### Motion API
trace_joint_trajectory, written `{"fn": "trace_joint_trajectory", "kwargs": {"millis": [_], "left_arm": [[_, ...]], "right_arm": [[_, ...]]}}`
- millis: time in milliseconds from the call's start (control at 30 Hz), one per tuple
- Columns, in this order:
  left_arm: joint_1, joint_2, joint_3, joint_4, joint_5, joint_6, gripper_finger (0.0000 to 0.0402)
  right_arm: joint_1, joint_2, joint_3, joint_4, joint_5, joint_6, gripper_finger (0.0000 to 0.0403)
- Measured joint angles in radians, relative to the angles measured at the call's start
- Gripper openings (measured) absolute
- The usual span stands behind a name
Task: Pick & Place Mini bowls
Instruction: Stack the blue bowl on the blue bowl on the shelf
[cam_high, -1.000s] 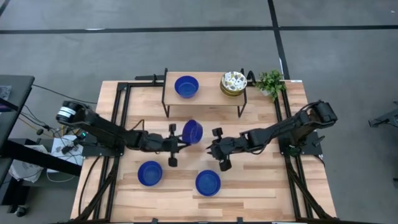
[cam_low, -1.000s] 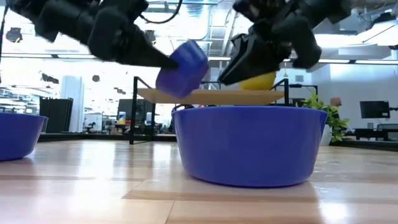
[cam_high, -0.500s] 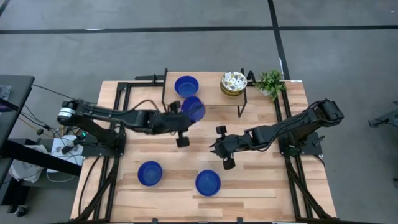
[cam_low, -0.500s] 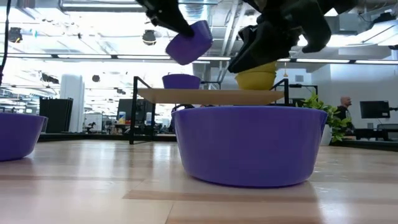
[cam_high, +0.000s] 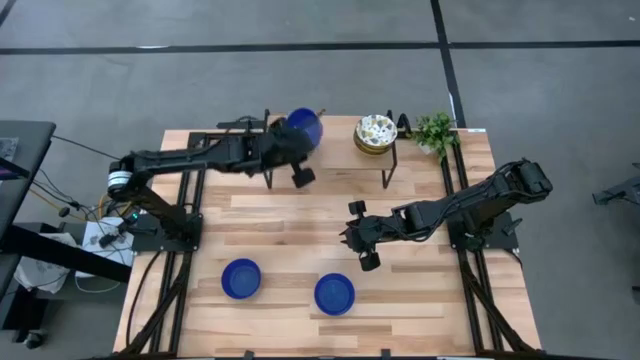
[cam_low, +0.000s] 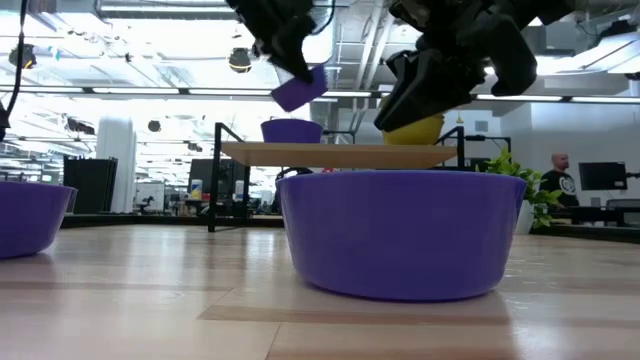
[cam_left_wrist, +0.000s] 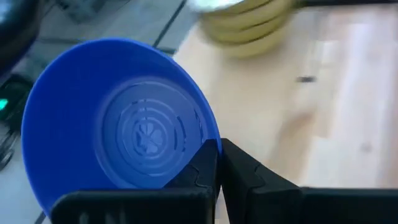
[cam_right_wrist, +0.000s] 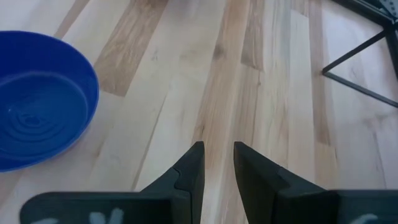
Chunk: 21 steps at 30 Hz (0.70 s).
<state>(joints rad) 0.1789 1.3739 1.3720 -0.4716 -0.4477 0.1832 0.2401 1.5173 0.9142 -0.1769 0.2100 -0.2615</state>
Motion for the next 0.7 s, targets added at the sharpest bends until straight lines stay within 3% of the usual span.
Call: {"fn": "trace_joint_trajectory", "kwargs": {"millis": [133, 267, 367, 700], "left_arm": [[0.090, 0.014, 0.001, -0.009, 0.015, -0.006, 0.0010], [0.144, 0.015, 0.001, -0.005, 0.118, -0.039, 0.0009], [0.148, 0.015, 0.001, -0.006, 0.160, -0.050, 0.0010], [0.135, 0.015, 0.001, -0.023, 0.161, -0.061, 0.0013]], "right_arm": [[0.000, 0.000, 0.000, -0.005, 0.000, 0.000, 0.0077], [0.000, 0.000, 0.000, -0.009, 0.000, 0.000, 0.0077], [0.000, 0.000, 0.000, -0.011, 0.000, 0.000, 0.0077], [0.000, 0.000, 0.000, -0.011, 0.000, 0.000, 0.0077]]}}
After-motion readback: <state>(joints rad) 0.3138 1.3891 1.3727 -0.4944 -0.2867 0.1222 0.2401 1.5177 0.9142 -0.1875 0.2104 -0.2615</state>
